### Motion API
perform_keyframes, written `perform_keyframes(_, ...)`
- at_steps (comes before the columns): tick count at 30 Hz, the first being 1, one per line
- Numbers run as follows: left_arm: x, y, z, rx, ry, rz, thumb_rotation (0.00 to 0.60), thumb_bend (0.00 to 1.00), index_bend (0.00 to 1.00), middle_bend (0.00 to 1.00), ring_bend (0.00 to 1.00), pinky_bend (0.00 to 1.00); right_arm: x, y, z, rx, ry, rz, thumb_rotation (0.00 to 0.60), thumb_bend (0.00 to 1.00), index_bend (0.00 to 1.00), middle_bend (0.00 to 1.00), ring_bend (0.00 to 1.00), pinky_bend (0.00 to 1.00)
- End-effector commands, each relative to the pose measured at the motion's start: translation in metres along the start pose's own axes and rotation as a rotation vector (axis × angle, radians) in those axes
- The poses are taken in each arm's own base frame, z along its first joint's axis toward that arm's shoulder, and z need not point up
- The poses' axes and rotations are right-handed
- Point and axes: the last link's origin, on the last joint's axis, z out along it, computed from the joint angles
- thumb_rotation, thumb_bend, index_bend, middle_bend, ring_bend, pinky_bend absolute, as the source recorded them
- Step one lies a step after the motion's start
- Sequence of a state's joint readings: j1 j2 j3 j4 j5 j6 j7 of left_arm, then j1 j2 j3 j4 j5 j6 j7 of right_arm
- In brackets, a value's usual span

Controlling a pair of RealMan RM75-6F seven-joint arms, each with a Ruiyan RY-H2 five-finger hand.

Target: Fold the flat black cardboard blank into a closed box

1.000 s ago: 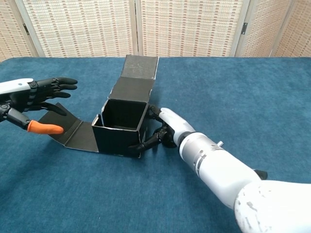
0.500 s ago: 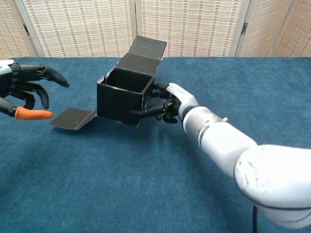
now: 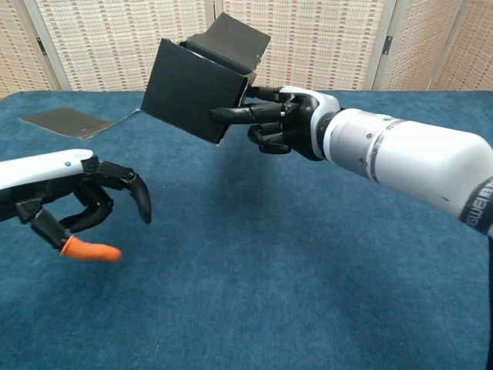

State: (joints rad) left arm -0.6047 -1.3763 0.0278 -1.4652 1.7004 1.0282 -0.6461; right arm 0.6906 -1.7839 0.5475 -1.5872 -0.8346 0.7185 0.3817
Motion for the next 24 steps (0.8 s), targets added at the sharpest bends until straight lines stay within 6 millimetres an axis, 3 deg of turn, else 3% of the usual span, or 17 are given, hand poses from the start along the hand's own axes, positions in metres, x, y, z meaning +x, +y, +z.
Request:
perform_keyframes(1, 0.007, -0.010, 0.031, 0.045, 0.161, 0.060, 0.600, 0.25, 0.40, 0.43, 0.80, 0.87, 0.002, 0.006, -0.014, -0.022, -0.029, 0.002, 0.600, 0.20, 0.54, 0.61, 0.77, 1.00)
perform_keyframes(11, 0.032, -0.005, 0.021, -0.027, 0.458, 0.087, 0.600, 0.33, 0.40, 0.43, 0.80, 0.88, 0.004, 0.024, -0.034, -0.072, -0.075, -0.033, 0.600, 0.20, 0.54, 0.60, 0.77, 1.00)
perform_keyframes(24, 0.042, 0.020, 0.015, -0.167, 0.497, 0.206, 0.600, 0.34, 0.41, 0.44, 0.80, 0.88, -0.011, 0.038, -0.044, -0.067, -0.126, -0.121, 0.600, 0.20, 0.54, 0.59, 0.77, 1.00)
